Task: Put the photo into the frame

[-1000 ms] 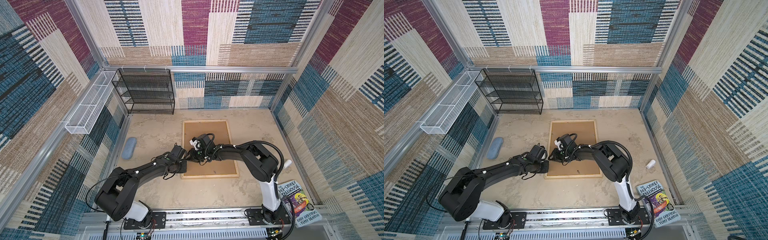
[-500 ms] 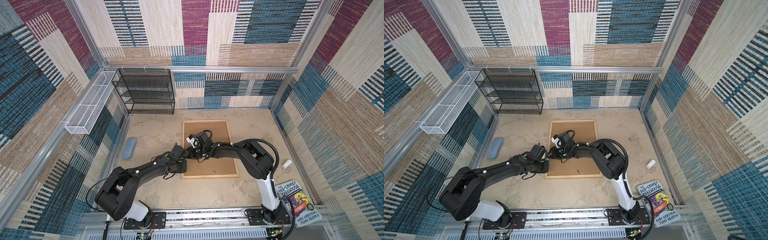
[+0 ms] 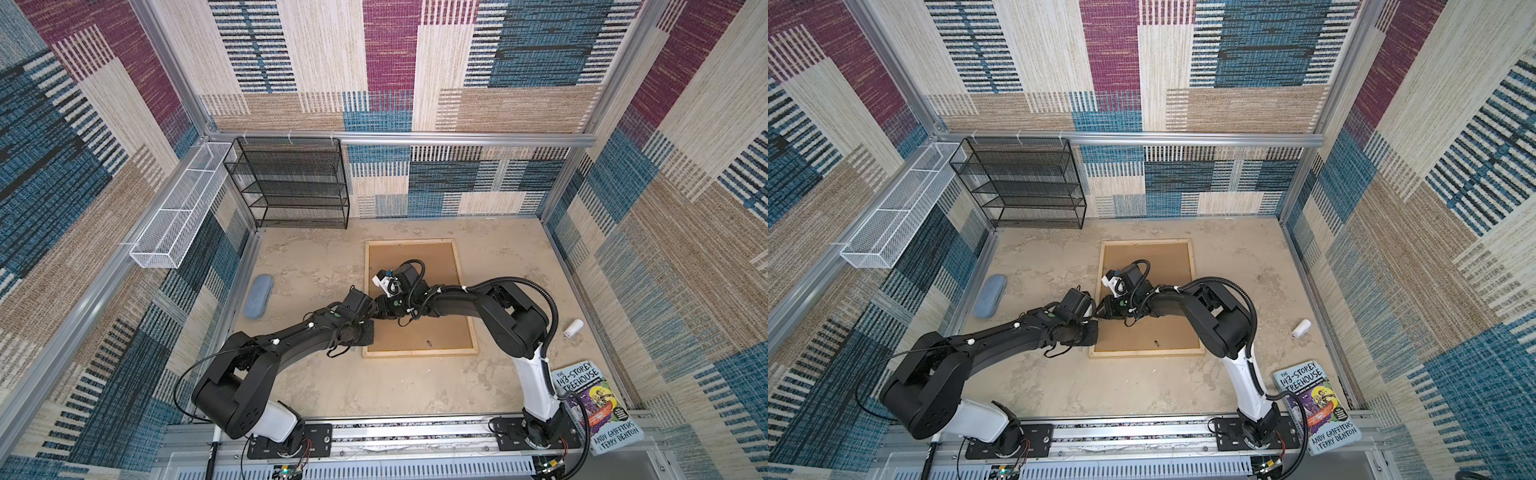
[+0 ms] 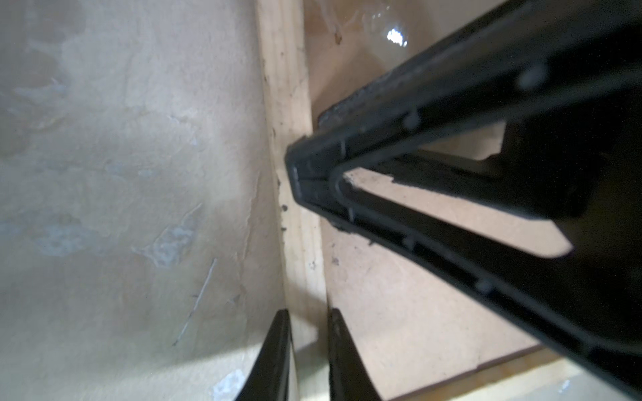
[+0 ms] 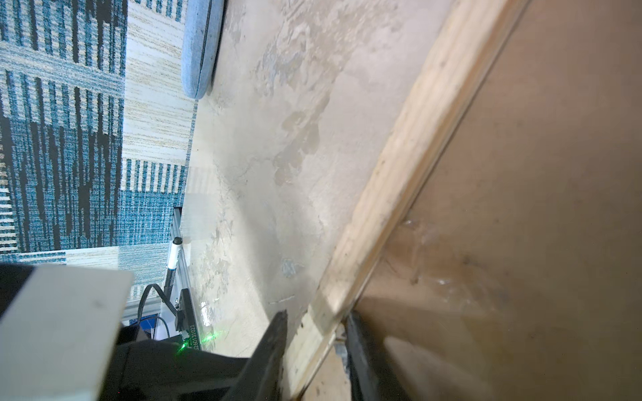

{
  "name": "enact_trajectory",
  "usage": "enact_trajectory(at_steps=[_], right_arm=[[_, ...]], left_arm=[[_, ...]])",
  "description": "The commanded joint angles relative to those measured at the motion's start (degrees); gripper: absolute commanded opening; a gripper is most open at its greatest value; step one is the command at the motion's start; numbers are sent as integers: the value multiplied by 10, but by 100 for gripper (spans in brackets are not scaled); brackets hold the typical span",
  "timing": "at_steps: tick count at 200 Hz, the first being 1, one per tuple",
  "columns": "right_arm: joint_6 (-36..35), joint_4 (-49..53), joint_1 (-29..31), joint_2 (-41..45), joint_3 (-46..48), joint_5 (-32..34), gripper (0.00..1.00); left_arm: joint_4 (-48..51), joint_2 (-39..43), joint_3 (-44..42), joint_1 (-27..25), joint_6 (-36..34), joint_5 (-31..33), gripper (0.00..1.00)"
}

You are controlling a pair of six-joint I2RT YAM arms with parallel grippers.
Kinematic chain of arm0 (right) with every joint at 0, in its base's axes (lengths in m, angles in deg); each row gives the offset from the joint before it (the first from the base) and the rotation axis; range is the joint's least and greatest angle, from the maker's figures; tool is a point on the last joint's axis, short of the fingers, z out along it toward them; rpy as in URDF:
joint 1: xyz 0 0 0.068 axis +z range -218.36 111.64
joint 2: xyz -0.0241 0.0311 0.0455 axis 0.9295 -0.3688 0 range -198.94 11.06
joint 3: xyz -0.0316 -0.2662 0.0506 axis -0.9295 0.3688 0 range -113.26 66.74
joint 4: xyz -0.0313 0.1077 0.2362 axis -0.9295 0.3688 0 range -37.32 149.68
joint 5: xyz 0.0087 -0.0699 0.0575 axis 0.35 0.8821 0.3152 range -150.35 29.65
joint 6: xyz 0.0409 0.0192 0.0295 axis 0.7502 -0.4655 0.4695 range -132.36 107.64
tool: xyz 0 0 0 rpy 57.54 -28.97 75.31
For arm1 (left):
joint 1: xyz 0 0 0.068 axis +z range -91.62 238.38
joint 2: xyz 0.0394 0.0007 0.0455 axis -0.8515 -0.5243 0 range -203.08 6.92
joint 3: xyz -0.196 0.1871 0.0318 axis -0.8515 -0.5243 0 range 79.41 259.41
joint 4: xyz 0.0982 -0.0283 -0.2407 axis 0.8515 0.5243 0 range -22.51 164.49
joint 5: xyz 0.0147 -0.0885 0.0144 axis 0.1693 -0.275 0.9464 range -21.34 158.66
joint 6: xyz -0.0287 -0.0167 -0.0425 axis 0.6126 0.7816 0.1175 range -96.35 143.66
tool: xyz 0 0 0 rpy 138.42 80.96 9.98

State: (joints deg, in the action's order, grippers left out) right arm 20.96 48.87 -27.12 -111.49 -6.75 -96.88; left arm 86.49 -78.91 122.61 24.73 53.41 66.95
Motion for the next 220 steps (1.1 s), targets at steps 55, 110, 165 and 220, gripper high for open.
enact_trajectory(at_steps=[55,110,165,220], right_arm=[[-7,71,2,-6,11,-21,33],[-10,61,2,-18,6,-42,33],[-38,85,2,-36,-14,-60,34],[-9,74,-7,-9,-5,-7,34]], left_arm=[[-5,-7,3,-1,-37,-10,20],[1,-3,5,-1,-36,-8,20],[-9,-5,1,-1,-33,-11,20],[-5,7,-5,-1,-29,-1,20]])
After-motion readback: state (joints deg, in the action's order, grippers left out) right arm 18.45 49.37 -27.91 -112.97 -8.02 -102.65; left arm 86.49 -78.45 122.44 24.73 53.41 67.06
